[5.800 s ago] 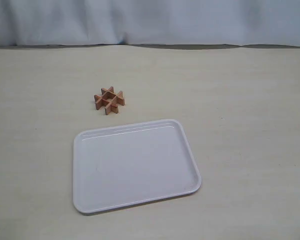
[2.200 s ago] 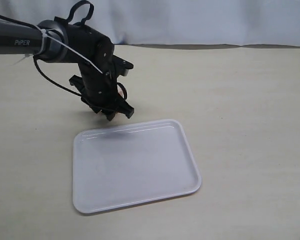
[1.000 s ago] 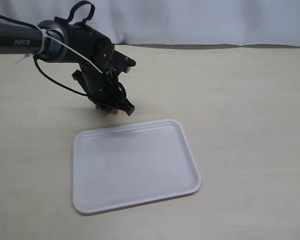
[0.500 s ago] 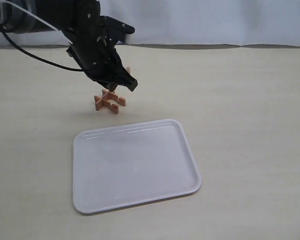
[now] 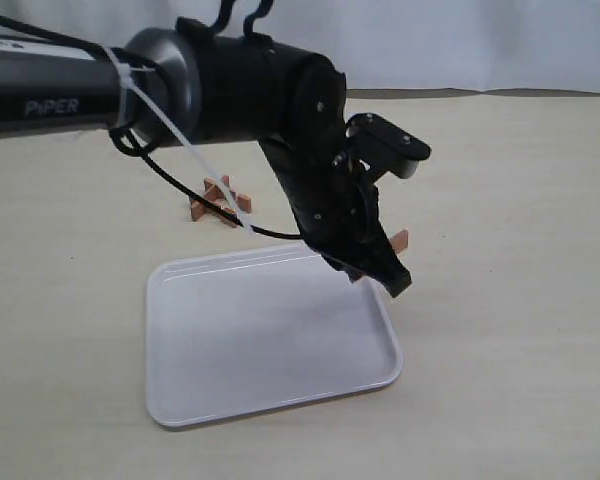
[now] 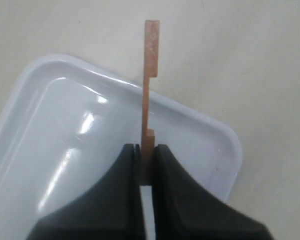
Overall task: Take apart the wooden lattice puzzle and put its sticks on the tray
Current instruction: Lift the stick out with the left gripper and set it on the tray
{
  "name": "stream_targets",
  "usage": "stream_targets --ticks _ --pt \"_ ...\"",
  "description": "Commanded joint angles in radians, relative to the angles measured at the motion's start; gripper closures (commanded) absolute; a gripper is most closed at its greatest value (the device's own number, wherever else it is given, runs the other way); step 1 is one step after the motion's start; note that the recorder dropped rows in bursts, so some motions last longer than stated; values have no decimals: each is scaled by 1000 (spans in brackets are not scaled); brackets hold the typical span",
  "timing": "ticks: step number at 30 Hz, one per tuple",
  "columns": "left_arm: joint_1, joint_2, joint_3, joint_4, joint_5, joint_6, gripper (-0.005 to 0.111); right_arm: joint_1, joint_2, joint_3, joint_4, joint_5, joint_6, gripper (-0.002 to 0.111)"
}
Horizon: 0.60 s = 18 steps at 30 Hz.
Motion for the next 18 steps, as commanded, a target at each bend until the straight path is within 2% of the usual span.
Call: stream_targets --ticks 1,7,18 --pt "-3 34 -7 13 20 -87 107 3 -4 2 0 -3 -1 104" --pt "-3 61 -7 73 8 -194 107 3 -4 2 0 -3 -1 104" --pt "-3 98 -7 133 -3 -240 106 3 -4 2 0 -3 -1 104"
